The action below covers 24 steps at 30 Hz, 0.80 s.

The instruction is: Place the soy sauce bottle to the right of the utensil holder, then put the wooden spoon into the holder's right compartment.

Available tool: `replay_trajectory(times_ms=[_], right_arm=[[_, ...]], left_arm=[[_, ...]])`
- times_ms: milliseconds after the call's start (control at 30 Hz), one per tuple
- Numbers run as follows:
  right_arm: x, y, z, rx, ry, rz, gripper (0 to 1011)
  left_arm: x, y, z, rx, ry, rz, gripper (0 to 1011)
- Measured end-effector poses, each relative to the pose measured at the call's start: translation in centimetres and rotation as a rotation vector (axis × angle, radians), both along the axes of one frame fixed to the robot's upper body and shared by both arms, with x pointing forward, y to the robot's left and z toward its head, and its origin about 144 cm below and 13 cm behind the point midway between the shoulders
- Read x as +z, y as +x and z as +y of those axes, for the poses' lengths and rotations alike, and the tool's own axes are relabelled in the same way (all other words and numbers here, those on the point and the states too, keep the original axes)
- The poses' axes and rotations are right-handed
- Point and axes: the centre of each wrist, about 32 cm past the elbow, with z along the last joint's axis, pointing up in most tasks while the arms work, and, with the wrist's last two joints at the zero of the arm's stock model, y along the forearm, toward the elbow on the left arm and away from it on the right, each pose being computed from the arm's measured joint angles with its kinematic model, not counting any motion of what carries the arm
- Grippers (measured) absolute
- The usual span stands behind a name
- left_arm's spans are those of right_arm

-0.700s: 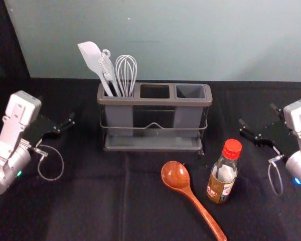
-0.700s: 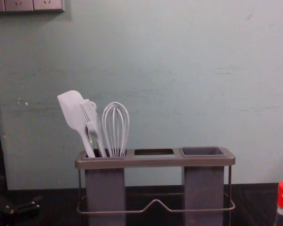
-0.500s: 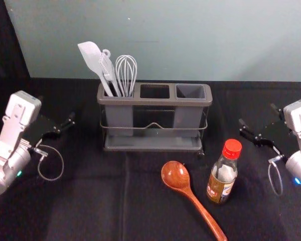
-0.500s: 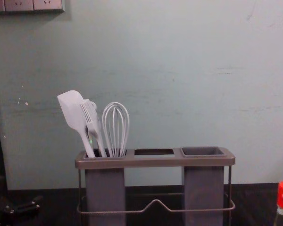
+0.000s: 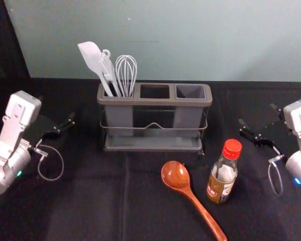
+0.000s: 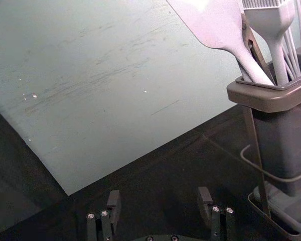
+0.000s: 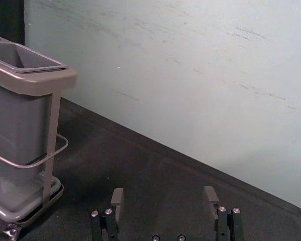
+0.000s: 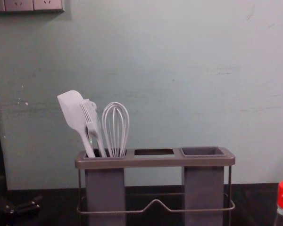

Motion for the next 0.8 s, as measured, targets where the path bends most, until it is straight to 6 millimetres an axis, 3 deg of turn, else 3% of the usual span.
replay_trajectory(times_ms=[800], right_arm=[[0.03, -0.06, -0.01, 0.000, -0.001, -0.001, 1004]], left_arm=[[0.00, 0.00, 0.00, 0.000, 0.000, 0.000, 1005]])
